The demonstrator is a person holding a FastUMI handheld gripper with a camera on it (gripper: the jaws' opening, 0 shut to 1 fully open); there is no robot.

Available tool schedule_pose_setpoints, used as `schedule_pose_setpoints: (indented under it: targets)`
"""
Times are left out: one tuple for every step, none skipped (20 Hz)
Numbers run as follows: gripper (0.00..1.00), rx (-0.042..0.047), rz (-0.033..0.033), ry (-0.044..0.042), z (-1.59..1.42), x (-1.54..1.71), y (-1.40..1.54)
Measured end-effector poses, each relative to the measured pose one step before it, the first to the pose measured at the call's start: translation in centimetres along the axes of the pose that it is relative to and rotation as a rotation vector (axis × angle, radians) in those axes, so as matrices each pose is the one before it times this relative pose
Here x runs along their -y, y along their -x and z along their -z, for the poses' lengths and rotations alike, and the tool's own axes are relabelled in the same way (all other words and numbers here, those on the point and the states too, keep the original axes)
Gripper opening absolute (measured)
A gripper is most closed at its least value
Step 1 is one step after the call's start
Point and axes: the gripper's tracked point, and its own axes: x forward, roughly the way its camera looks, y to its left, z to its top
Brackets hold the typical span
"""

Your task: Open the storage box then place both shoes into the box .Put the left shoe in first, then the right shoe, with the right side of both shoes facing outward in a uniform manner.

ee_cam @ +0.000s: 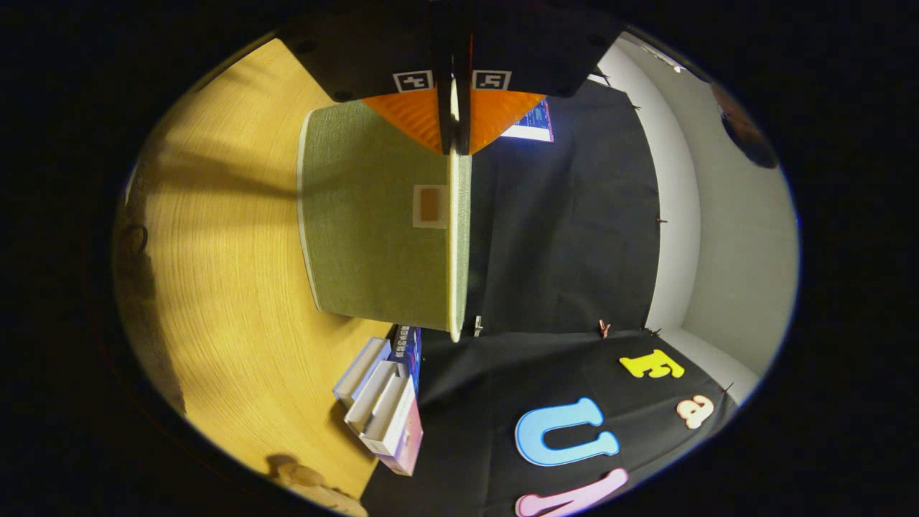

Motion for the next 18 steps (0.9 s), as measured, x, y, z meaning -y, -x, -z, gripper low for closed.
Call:
schedule_pose_setpoints:
  targets:
    - [0.05, 0.00775, -0.00631, 0.01375, 0.017, -1.115, -0.015]
    - [0.05, 0.00264, -0.00214, 0.01761, -0.017, -0.949, -0.175]
    - [0.05, 0.00202, -0.00885, 0.01997, 0.061, -1.280, -0.060]
    - [0.05, 0.00858, -0.00452, 0.01846, -0.186, -1.137, -0.222]
    - [0.05, 0.00860, -0.00187, 0.01622, -0.252, -1.155, -0.230]
    - [0.05, 0.00750, -0.00284, 0.01976, -0.312, -1.090, -0.415]
    - [0.05, 0.00765, -0.00501, 0.02177, -0.202, -1.242, -0.558]
    - [0.05, 0.00277, -0.00561, 0.02212, -0.157, -1.202, -0.526]
    - [0.05, 0.00234, -0.00874, 0.02292, 0.001, -1.450, -0.557]
    - [0.05, -0.00035, -0.00653, 0.01951, -0.120, -1.154, -0.842]
    - [0.05, -0.00009, -0.00489, 0.01748, -0.054, -1.111, -0.869]
    - [0.05, -0.00125, -0.00453, 0.01757, -0.105, -0.986, -0.938]
    - [0.05, -0.00350, -0.00411, 0.01740, 0.032, -0.907, -1.024]
    - [0.05, -0.00915, -0.00458, 0.01178, 0.138, -0.840, -1.084]
    - [0.05, -0.00691, -0.00790, 0.01147, 0.207, -0.897, -1.125]
    - [0.05, -0.01225, -0.00525, 0.01090, 0.254, -0.684, -1.225]
    - [0.05, -0.01168, -0.00303, 0.00853, 0.342, -0.386, -1.134]
    - [0.05, -0.01082, -0.00166, 0.00696, 0.398, -0.400, -1.337]
